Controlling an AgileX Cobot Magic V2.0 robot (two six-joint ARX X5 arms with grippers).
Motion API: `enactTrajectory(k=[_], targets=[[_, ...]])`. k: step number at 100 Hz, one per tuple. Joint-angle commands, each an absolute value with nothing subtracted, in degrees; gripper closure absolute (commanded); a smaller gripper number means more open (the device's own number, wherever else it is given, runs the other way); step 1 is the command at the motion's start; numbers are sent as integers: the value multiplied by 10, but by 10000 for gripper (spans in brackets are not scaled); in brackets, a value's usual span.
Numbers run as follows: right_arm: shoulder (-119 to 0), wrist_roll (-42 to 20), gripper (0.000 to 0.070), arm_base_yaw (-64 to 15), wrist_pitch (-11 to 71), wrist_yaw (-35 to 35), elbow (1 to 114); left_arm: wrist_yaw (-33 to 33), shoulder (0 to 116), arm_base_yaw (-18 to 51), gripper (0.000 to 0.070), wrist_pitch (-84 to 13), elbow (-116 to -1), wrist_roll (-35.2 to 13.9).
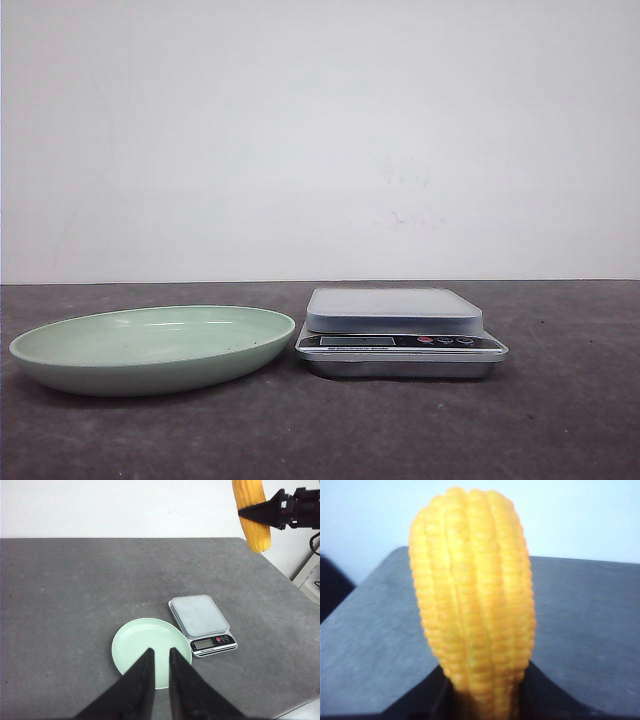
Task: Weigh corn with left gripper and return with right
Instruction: 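Lift the corn with the right gripper and carry it toward the plate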
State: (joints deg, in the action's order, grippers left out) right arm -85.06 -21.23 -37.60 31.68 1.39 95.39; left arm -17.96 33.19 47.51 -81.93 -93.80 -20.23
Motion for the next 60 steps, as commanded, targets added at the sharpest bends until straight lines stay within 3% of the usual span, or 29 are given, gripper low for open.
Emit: enactTrajectory(k=[1,47,60], targets=[[-860,-205,695,-389,314,16,969,-180,333,480,690,-851,-948,-187],[-917,-243,695,-470,290,15,969,-181,333,480,690,-851,-948,-186],[-972,-288,694,-482,297,4,969,-182,333,480,690,-851,-948,-187]])
